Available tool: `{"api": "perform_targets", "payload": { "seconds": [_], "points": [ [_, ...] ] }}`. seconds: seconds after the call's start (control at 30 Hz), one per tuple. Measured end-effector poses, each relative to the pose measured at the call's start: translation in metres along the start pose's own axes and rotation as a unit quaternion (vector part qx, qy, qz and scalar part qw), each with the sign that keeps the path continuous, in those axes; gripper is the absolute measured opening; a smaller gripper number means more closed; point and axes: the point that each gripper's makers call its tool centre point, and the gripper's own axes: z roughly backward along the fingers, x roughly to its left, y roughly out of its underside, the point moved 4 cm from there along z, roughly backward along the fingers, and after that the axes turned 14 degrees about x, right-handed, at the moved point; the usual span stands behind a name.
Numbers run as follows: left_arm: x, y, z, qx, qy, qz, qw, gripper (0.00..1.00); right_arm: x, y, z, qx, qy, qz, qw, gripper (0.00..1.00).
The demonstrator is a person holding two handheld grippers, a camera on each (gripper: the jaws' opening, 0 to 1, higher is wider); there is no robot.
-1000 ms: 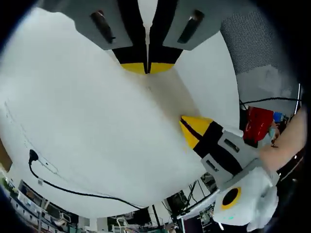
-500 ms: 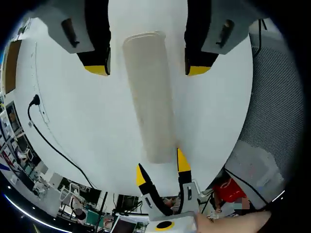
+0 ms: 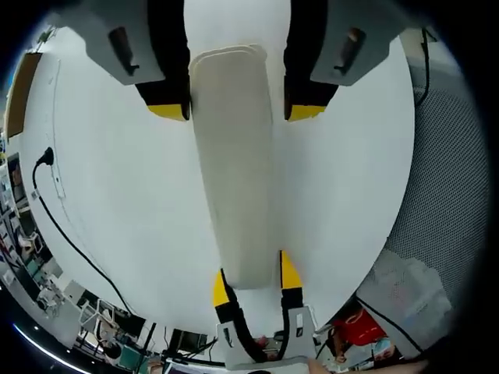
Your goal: Arrange the utensils inside the cutlery case until each visible utensil rests in its matching compartment.
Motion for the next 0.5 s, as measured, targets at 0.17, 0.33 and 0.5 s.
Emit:
{"api": "perform_targets", "payload": {
  "seconds": [0.17, 0.33, 0.5],
  "points": [
    [-0.004, 0.002, 0.002, 0.005, 0.000, 0.006, 1.0000, 0.43, 0.009, 0.000, 0.002, 0.009, 0.000, 0.002, 1.0000, 0.38],
    [-0.014, 0.007, 0.003, 0.017, 0.005, -0.004, 0.9998, 0.43, 0.024, -0.001, 0.002, 0.008, -0.005, 0.002, 0.9999, 0.38],
    [-0.030, 0.013, 0.006, 0.029, 0.006, -0.008, 0.9995, 0.43, 0.046, -0.002, 0.001, 0.010, 0.012, 0.021, 0.9997, 0.38]
  ]
}}
